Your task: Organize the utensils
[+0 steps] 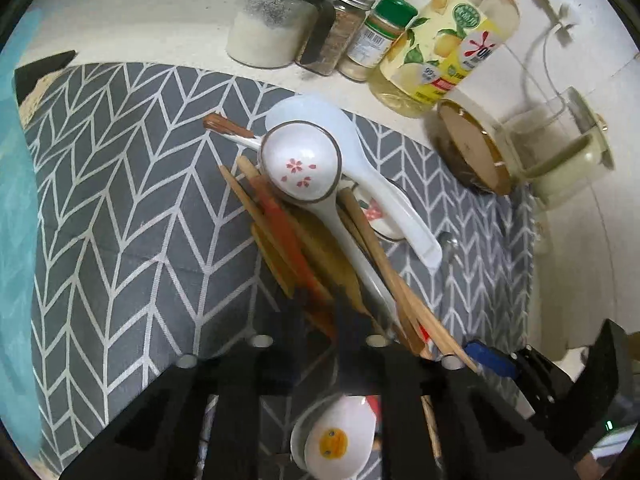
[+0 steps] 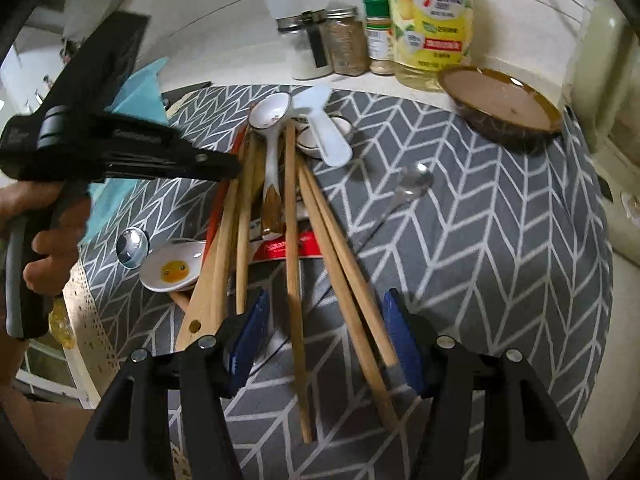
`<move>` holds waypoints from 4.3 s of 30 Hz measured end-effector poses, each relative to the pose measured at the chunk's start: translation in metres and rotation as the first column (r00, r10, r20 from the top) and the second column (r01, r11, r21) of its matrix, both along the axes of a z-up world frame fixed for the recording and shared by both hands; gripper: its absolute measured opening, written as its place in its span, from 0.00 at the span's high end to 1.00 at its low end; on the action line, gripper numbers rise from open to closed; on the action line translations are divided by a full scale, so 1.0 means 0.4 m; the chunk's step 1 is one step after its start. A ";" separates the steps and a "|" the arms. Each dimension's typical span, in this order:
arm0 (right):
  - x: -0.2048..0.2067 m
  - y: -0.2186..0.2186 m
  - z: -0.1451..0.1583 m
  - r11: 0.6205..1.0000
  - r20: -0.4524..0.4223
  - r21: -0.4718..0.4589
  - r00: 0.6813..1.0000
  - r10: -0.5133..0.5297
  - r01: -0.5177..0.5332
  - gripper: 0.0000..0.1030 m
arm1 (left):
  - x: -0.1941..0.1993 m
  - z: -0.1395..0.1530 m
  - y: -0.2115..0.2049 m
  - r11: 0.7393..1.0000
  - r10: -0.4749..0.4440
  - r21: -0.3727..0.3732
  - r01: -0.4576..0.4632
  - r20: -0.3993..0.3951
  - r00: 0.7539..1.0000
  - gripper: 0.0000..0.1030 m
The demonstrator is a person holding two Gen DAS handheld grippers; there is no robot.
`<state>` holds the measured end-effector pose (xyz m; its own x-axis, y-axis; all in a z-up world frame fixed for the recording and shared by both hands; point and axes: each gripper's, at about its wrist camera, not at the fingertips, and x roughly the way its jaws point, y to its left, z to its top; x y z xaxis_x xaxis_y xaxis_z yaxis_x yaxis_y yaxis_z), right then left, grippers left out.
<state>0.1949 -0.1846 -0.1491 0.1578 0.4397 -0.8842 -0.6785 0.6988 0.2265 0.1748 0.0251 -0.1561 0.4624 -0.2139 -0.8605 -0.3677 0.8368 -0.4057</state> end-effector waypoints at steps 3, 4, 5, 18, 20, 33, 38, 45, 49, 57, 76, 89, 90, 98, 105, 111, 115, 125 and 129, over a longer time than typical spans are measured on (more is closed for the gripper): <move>0.007 -0.016 0.002 1.000 -0.005 0.002 1.000 -0.030 0.030 0.44 | -0.024 -0.009 0.010 1.000 -0.001 -0.017 0.001 -0.005 1.000 0.88; 0.010 -0.021 0.004 0.999 -0.006 0.004 0.999 -0.039 0.039 0.44 | -0.032 -0.011 0.011 0.999 -0.006 -0.031 0.006 0.001 1.000 0.88; 0.009 -0.027 0.006 0.999 -0.009 0.008 0.999 -0.045 0.045 0.44 | -0.042 -0.013 0.005 0.998 -0.026 -0.053 0.026 0.003 1.000 0.88; 0.061 -0.014 0.037 0.997 0.031 0.054 0.998 -0.062 0.060 0.44 | -0.049 -0.020 -0.004 0.999 0.032 0.011 -0.032 -0.035 0.999 0.89; 0.087 -0.003 0.045 0.995 0.042 0.081 0.997 -0.065 0.062 0.44 | -0.065 0.016 0.001 0.999 0.029 0.021 -0.028 -0.008 1.000 0.93; 0.250 0.271 -0.006 0.990 0.103 0.086 0.989 0.105 -0.114 0.44 | -0.120 0.132 0.009 0.998 0.031 0.060 -0.034 0.058 0.998 0.94; 0.310 0.330 -0.054 0.989 0.027 0.095 0.994 0.109 -0.111 0.44 | -0.132 0.157 0.008 0.998 0.019 0.063 -0.024 0.075 0.997 0.94; 0.316 0.367 -0.065 0.984 0.001 0.125 0.991 0.131 -0.130 0.85 | -0.134 0.165 0.014 0.999 0.017 0.046 -0.020 0.077 0.997 0.94; 0.315 0.312 -0.024 0.978 -0.010 0.210 1.000 0.021 -0.018 0.96 | -0.148 0.186 0.027 1.000 0.011 0.028 -0.013 0.095 0.995 0.94; 0.265 0.227 0.195 0.911 0.041 0.393 0.988 -0.151 0.123 0.96 | -0.207 0.318 0.079 0.999 -0.031 -0.006 0.033 0.204 0.979 0.94; -0.110 0.678 0.328 0.842 -0.151 0.465 0.962 -0.229 0.274 0.96 | -0.432 0.440 0.555 0.977 -0.174 0.148 0.154 0.130 0.976 0.91; -0.138 0.830 0.138 0.934 -0.125 0.017 0.927 -0.353 0.358 0.95 | -0.302 0.119 0.634 0.977 -0.209 0.034 0.212 -0.057 0.976 0.91; -0.139 0.837 0.138 0.936 -0.110 -0.007 0.930 -0.349 0.351 0.95 | -0.300 0.120 0.634 0.976 -0.209 0.045 0.212 -0.059 0.976 0.90; -0.109 0.789 0.276 0.955 -0.003 0.111 0.961 -0.277 0.275 0.94 | -0.341 0.272 0.608 0.980 -0.156 0.129 0.150 0.044 0.987 0.70; -0.048 0.528 0.548 0.899 0.254 0.429 0.943 -0.213 0.088 0.50 | -0.362 0.497 0.392 0.949 -0.255 0.248 0.194 0.247 0.935 0.42; 0.009 0.267 0.474 0.948 0.350 0.314 0.920 -0.175 0.061 0.39 | -0.285 0.415 0.143 0.947 -0.300 0.183 0.263 0.218 0.928 0.39; 0.076 0.128 0.306 0.966 0.210 0.206 0.957 -0.200 0.156 0.39 | -0.200 0.257 0.061 0.973 -0.225 0.087 0.215 0.126 0.966 0.39; 0.077 0.021 -0.011 0.994 0.142 -0.097 0.989 -0.036 0.050 0.39 | -0.033 -0.019 0.000 0.999 -0.034 -0.010 0.033 -0.090 0.995 0.54; 0.038 0.019 -0.014 0.997 0.140 -0.073 0.990 0.000 0.011 0.39 | 0.012 -0.026 -0.032 1.000 -0.028 -0.005 0.027 -0.065 0.997 0.58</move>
